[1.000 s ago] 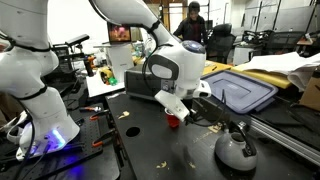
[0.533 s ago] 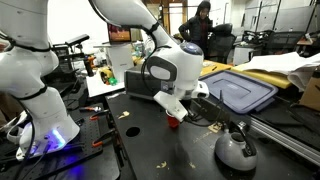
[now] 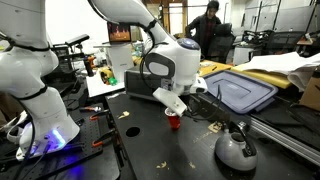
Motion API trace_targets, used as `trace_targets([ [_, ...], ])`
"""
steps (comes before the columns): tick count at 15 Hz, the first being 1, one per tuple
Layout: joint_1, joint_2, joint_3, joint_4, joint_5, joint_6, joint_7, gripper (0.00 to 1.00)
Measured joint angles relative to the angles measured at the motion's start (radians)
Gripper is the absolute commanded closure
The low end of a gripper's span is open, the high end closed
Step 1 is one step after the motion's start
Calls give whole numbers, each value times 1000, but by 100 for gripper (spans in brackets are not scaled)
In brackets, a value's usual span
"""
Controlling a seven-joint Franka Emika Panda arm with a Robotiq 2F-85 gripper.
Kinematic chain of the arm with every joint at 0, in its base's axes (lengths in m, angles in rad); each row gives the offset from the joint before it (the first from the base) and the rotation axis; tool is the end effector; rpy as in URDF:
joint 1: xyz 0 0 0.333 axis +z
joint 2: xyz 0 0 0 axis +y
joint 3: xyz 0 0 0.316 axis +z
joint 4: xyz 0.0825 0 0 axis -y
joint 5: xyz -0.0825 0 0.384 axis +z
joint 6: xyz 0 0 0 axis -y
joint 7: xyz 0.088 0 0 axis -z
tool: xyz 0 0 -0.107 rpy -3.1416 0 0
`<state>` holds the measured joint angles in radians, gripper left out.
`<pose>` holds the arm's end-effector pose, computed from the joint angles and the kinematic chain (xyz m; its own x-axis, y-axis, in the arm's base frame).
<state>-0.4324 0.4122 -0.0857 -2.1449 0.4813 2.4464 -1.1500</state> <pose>0.4854 -0.2769 0.1996 0.9627 0.2276 0.1465 0.2564 -0.9401 -0.2245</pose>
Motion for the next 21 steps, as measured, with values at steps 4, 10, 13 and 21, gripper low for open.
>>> trace_targets([
  [4,23,-45,0,-52,-47,106,0,99],
  [10,73,-105,-12,-171,-196,327,56,99],
  [13,91,-120,-20,-225,-295,421,120,99],
  [21,297,-130,-268,-347,-715,706,376,99],
])
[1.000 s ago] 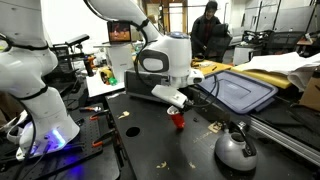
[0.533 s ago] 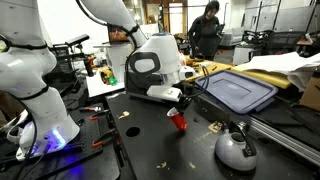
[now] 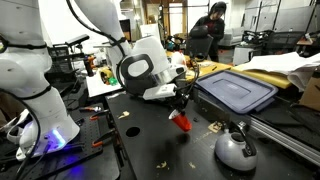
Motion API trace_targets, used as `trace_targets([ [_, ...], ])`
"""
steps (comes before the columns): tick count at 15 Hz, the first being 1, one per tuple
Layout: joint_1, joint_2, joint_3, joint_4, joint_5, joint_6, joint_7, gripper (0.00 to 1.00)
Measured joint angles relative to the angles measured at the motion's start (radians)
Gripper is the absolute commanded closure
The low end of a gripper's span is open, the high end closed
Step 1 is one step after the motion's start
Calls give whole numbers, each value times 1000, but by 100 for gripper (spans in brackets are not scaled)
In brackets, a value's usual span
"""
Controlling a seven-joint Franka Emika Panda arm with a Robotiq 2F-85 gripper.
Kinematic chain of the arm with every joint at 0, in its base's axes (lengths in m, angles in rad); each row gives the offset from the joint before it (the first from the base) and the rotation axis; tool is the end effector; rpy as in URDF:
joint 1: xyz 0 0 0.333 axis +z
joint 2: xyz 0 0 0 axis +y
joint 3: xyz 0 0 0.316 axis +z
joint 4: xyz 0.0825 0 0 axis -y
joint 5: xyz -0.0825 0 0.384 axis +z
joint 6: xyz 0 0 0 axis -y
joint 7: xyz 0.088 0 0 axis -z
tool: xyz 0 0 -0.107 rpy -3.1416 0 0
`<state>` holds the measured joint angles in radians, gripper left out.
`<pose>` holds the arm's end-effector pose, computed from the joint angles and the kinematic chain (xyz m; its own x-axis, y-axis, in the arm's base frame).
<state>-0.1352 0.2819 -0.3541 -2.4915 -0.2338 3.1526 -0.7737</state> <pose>0.4519 -0.2217 0.2242 0.8323 0.5401 0.1252 0.4644 -0.8025 0.3745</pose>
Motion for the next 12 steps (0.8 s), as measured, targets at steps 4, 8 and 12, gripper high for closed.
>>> trace_targets([
  [4,249,20,-265,-28,-61,96,27,99],
  [8,477,85,-457,-48,-45,179,27,99],
  [12,668,175,-568,-76,19,257,27,99],
])
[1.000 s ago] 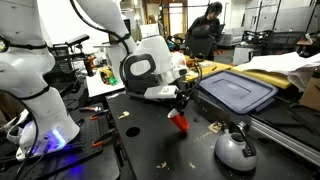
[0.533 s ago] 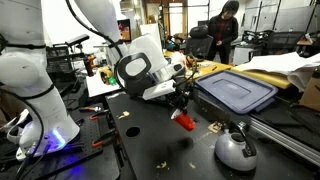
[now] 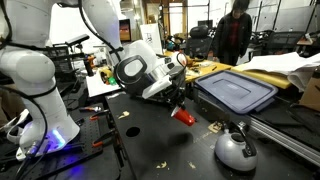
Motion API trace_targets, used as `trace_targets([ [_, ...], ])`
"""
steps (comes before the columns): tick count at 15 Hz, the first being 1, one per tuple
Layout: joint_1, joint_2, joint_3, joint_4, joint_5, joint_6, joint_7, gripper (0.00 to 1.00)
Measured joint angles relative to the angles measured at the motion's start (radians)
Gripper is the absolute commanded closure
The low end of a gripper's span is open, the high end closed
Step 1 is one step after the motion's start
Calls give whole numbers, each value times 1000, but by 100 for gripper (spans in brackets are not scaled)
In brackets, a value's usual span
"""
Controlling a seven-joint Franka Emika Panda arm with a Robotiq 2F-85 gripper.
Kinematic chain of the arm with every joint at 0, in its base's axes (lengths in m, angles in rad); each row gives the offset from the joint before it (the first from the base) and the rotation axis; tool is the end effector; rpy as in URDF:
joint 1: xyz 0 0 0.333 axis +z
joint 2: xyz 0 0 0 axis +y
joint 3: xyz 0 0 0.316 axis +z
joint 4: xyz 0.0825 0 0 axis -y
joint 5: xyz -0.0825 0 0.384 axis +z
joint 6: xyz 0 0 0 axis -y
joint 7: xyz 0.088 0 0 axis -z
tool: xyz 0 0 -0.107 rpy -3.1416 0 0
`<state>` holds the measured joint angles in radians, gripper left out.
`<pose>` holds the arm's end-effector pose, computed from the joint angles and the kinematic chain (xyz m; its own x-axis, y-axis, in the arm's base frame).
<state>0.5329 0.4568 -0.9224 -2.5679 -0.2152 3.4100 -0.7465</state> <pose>0.4521 -0.1758 0.2203 0.7348 0.6775 0.0324 0.5410 -0.6142 0.5745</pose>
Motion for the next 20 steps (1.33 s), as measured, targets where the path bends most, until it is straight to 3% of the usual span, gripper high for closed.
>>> trace_targets([
  [6,228,114,-100,-8,112,51,-16,99],
  [11,380,176,-199,9,124,50,-16,99],
  [15,431,235,-240,14,124,49,-16,99],
  [20,432,337,-269,13,124,48,-14,99],
])
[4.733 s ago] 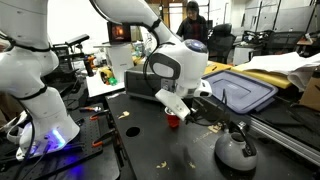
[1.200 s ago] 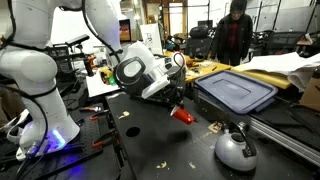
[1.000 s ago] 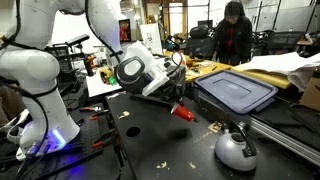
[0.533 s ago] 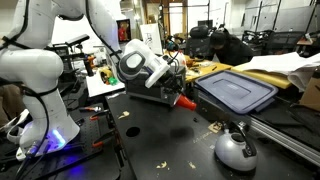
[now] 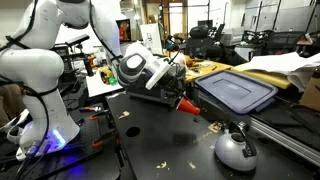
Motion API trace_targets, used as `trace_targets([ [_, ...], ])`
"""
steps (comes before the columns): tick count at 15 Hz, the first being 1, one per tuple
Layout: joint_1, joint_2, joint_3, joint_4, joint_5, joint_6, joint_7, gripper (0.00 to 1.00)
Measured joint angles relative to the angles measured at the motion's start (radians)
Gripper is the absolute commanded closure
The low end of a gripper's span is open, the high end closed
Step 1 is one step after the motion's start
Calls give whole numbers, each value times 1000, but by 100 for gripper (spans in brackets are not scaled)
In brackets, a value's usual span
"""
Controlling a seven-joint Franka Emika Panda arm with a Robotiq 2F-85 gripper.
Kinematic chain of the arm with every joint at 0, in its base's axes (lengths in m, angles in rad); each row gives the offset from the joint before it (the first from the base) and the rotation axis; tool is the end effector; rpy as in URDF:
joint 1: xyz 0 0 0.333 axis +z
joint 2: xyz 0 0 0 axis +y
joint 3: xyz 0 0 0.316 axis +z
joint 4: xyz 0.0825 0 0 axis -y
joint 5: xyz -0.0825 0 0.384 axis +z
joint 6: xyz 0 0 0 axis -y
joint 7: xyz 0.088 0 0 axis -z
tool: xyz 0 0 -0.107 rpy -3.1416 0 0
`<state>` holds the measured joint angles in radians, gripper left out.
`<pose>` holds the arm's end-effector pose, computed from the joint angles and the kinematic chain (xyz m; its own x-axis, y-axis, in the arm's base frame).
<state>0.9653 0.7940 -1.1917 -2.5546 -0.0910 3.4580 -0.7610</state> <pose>0.4764 -0.1243 0.2247 0.6247 0.7471 -0.2271 0.6271 -0.3067 0.7160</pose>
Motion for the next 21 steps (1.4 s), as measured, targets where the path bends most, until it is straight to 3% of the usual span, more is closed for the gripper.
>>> trace_targets([
  [8,51,192,-6,-33,33,-1,28,99],
  [16,165,472,14,-96,88,-20,186,99],
  [21,219,538,12,-95,88,-67,268,99],
])
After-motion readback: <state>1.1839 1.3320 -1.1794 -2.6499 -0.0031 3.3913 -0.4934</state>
